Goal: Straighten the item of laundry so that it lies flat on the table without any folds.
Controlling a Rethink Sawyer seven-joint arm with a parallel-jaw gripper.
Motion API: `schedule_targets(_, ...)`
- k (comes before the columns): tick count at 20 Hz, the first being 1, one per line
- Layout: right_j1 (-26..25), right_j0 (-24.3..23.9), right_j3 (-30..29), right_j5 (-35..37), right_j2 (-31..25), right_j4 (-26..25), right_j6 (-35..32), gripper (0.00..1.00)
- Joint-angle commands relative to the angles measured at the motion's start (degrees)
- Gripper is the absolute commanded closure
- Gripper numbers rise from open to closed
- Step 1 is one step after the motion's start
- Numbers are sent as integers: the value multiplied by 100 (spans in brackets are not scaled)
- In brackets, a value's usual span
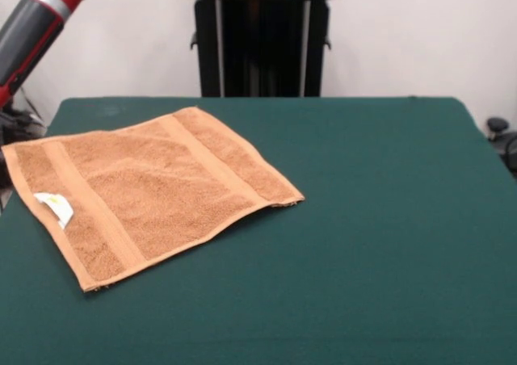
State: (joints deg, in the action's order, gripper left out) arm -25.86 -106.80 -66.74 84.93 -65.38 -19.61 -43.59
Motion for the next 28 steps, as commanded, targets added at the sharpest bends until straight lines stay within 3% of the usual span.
schedule_targets(1, 612, -112, -1060, -746, 378, -136, 275, 0)
schedule_targets(4, 1263, -344, -2191, -1799, 119, -253, -924, 0)
schedule_targets(6, 1581, -408, -2586, -2279, 4, -376, -1157, 0)
schedule_targets(12, 2365, -537, -3414, -3070, -10, -243, -1386, 0)
schedule_targets(17, 2799, -505, -3729, -3576, 45, -27, -1364, 0)
schedule_targets(23, 3338, -612, -4590, -4439, -30, 74, -1745, 0)
schedule_targets(28, 3219, -643, -5187, -4954, -196, 329, -1746, 0)
